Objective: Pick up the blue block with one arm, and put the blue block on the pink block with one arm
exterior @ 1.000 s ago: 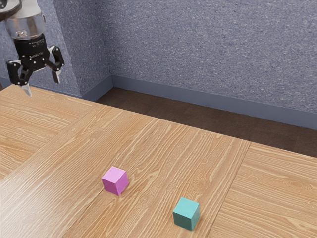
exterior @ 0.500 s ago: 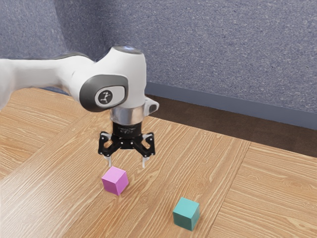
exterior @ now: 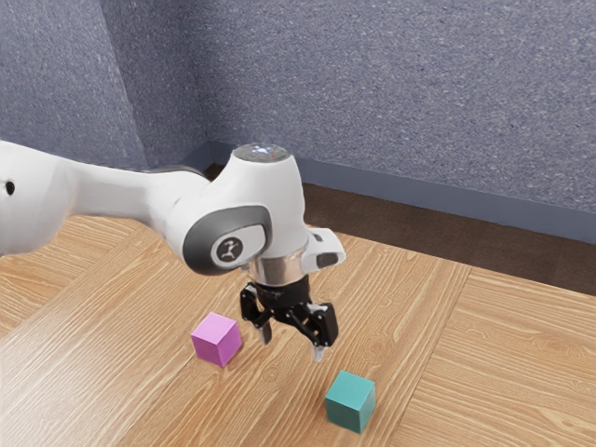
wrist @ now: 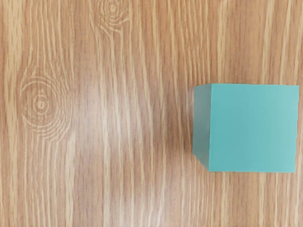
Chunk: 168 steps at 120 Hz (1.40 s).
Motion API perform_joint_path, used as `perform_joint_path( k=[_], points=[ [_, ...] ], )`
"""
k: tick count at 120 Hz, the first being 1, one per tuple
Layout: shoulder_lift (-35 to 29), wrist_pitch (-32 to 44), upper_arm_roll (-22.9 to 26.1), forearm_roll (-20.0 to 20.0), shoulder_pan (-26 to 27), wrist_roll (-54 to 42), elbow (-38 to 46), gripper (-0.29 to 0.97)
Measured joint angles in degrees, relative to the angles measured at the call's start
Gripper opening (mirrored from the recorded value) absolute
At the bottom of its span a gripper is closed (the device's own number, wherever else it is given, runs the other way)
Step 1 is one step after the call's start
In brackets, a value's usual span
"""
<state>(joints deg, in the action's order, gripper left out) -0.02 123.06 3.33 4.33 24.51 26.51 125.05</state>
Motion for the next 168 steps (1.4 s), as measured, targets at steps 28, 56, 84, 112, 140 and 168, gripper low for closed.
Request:
perform_joint_path(
  k=[28, 56, 84, 112, 140, 168],
  points=[
    [9.77, 3.28, -0.04, 5.37, 1.25, -4.28, -5.57, 0.68],
    [15.83, 5.36, 0.47, 6.66, 1.78, -7.09, -8.0, 0.68],
    [17.55, 8.06, 1.0, 7.43, 2.47, -8.96, -8.05, 0.68],
    [20.37, 9.52, 0.99, 7.76, 2.47, -10.28, -9.44, 0.68],
    [21.49, 10.02, 1.01, 8.04, 2.55, -11.18, -10.12, 0.68],
    [21.12, 10.19, 0.98, 8.87, 2.56, -11.67, -9.06, 0.68]
  ],
)
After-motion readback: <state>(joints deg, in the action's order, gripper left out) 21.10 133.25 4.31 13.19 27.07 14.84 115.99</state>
